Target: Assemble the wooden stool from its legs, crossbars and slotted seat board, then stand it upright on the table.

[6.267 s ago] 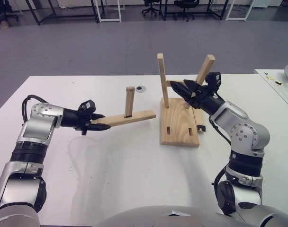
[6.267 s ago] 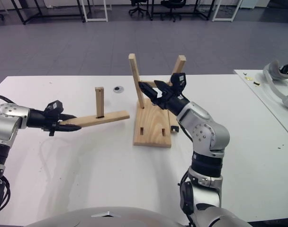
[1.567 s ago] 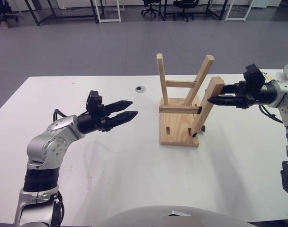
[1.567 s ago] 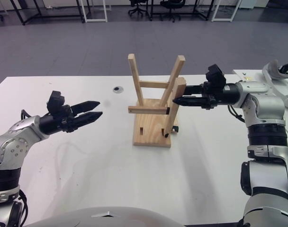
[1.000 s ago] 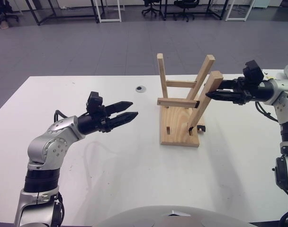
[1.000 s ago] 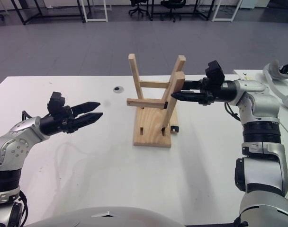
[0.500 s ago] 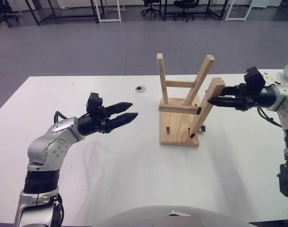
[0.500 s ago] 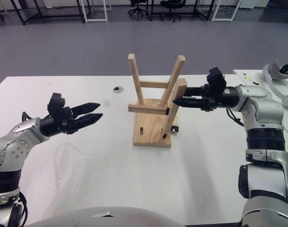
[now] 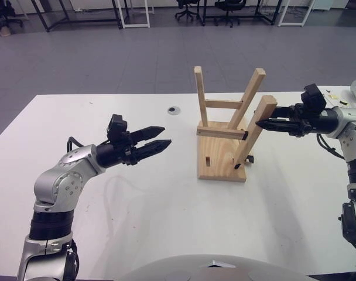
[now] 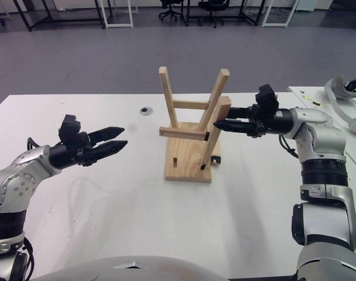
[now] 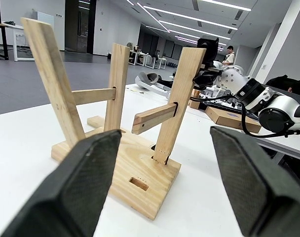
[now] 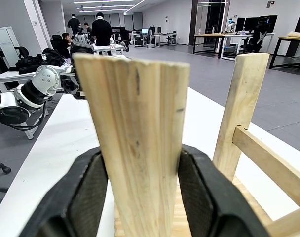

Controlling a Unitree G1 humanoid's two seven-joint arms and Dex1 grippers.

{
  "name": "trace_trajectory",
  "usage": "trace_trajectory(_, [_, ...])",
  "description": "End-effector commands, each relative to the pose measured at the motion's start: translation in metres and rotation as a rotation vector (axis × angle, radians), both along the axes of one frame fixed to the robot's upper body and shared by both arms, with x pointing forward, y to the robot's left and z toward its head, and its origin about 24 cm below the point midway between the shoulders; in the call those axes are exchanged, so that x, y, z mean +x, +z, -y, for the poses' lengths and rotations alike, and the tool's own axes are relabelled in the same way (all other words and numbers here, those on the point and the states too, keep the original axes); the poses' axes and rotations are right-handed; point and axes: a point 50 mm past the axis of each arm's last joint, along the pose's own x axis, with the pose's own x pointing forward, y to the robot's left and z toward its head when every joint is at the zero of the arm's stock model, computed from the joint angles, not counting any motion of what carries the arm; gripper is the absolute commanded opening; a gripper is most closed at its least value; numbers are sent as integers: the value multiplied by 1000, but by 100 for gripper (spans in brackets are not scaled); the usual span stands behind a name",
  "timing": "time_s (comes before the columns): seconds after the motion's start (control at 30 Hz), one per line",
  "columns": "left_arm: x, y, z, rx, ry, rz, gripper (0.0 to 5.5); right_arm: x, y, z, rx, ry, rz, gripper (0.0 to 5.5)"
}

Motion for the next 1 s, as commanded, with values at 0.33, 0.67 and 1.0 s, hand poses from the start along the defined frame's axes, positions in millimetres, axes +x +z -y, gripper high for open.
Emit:
trace_trajectory(0.33, [-2,-3,0,-10,5,-8,331,7,16,-6,-56,34,54,207])
trace_trajectory(0.67, [-3,-2,-1,-12,19,-6,331,-23,-37,-2,-87,24,-64,207])
trace_trajectory(1.0, [-3,-1,1,-16,20,-18,331,-57,-97,-10,1,-64,-272,207])
